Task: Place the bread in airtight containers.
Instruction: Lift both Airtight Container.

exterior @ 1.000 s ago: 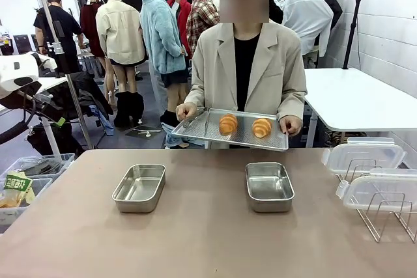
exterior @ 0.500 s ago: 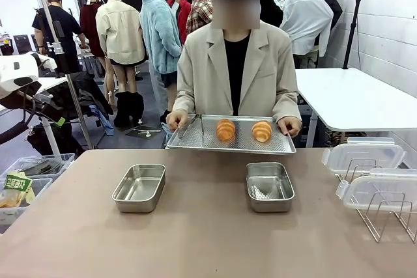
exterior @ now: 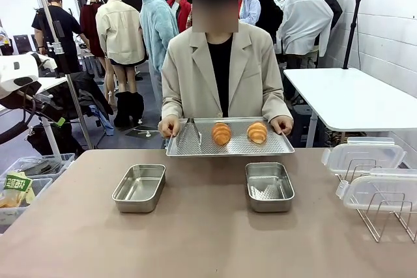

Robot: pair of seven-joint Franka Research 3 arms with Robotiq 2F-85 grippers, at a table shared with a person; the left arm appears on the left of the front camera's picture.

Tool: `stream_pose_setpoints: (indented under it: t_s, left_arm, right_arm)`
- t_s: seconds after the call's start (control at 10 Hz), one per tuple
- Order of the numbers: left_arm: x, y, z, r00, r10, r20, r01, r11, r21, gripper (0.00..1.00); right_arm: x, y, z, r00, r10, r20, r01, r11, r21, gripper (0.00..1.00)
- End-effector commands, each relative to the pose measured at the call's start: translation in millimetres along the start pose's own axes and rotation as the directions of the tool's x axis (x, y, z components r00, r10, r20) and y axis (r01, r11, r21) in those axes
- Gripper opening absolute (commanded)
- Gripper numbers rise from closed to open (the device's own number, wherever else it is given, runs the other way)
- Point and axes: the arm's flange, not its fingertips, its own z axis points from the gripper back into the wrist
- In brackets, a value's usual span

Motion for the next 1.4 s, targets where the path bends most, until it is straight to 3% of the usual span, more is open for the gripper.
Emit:
stream_pose_setpoints:
  t_s: [0.0,1.1,1.2,1.3]
  left_arm:
    - [-1,2,1,1.0,-0.009,-0.003,0.009,1.0,0.011,1.0]
    - [0,0,0,1.0,0.0,0.0,0.0,1.0,0.0,1.0]
    - [14,-14,-9,1.0,0.011,-0.005,-0.011,0.998,-0.058,1.0]
    - [24,-27,-14,1.0,0.02,-0.014,-0.02,0.997,-0.069,1.0]
  right_arm:
    - [-4,2,-1,1.0,-0.001,-0.004,0.0,1.0,-0.013,1.0]
    - [0,0,0,1.0,0.0,0.0,0.0,1.0,0.0,1.0]
    - [18,42,18,0.994,0.094,0.052,-0.097,0.994,0.058,1.0]
    - [34,78,38,0.988,0.146,0.045,-0.151,0.979,0.137,1.0]
